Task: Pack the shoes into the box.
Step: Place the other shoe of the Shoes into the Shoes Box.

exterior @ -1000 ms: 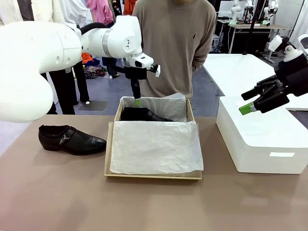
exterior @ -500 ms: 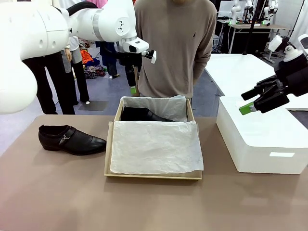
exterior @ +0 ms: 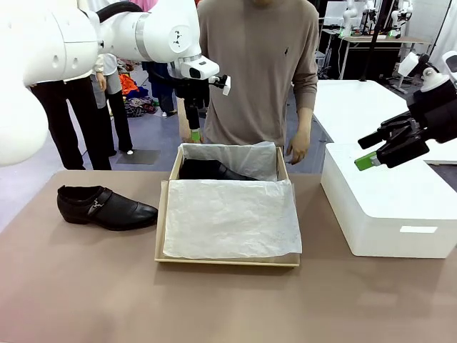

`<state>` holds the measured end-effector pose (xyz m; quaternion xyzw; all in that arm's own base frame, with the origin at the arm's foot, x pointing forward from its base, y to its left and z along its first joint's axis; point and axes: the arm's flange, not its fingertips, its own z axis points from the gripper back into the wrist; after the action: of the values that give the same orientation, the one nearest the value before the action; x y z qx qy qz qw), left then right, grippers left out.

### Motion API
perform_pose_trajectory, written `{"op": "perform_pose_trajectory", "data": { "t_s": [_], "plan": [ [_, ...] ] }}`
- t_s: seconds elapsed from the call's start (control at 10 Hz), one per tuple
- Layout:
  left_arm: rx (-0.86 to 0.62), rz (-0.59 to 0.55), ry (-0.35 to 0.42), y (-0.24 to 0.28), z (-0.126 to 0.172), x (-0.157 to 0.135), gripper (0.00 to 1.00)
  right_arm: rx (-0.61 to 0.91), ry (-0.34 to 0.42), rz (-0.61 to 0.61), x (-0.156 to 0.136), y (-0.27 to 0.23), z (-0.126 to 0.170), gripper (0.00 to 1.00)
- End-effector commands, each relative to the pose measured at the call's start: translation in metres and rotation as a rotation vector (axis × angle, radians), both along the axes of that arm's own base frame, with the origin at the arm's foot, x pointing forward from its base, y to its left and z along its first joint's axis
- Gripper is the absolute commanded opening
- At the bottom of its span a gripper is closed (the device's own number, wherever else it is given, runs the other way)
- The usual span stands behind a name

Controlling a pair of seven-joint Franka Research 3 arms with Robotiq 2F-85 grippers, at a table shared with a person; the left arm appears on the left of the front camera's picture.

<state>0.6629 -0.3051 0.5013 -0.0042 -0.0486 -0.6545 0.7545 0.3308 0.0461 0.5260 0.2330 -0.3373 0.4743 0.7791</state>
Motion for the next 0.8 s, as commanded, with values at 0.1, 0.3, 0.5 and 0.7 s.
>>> {"op": "perform_pose_trajectory", "data": {
  "t_s": [0.1, 0.3, 0.5, 0.7],
  "plan": [
    [-0.001, 0.01, -0.012, -0.001, 0.004, 0.004, 1.0, 0.026, -0.021, 0.026, 0.003, -0.001, -0.001, 1.0],
    [-0.001, 0.01, -0.012, -0.001, 0.004, 0.004, 1.0, 0.026, -0.021, 0.026, 0.003, -0.001, -0.001, 1.0],
    [-0.001, 0.01, -0.012, -0.001, 0.004, 0.004, 1.0, 0.026, -0.021, 0.026, 0.003, -0.001, -0.001, 1.0],
    [0.014, -0.028, -0.03, 0.0, 0.013, -0.019, 1.0, 0.026, -0.021, 0.026, 0.003, -0.001, -0.001, 1.0]
  ]
}}
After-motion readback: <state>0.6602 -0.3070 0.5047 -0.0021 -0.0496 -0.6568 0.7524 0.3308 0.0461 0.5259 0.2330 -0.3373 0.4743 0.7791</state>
